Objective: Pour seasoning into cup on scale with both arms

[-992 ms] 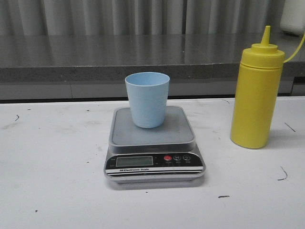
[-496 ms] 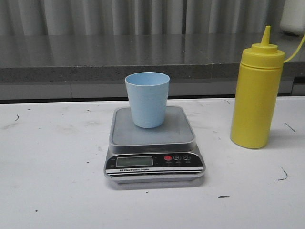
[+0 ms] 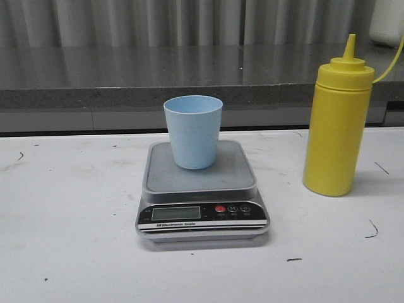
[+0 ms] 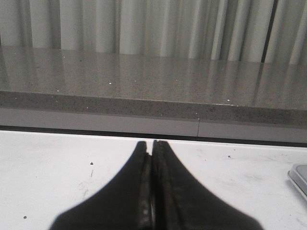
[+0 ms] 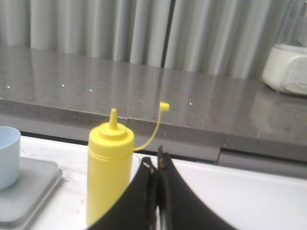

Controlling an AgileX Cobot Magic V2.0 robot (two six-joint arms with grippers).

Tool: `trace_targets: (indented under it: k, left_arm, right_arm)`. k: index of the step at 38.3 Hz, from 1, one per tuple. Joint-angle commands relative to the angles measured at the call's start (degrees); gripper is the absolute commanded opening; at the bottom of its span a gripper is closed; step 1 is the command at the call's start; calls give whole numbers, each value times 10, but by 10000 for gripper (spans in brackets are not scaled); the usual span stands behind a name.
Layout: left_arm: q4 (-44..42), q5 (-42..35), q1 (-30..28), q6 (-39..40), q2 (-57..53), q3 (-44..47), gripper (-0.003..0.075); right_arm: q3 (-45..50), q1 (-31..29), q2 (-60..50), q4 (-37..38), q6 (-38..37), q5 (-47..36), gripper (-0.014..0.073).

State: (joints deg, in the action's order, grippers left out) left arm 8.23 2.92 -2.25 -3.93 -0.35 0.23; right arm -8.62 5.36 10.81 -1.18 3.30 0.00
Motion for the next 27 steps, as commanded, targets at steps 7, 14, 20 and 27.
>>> trace_targets:
  k: [7,14,20,27]
  left_arm:
    - [1,-47,-1,4,-8,14,-20]
    - [1,-47,-1,4,-8,14,-20]
    - [1,-47,-1,4,-8,14,-20]
    - [1,-47,-1,4,-8,14,-20]
  right_arm:
    - [57,-53,-83,19,-24,75,-69]
    - [98,-53,-115,16,-24,92,-69]
    - [98,-53,-123,12,-24,113,-69]
    - [98,-53,-123,12,-24,113,-69]
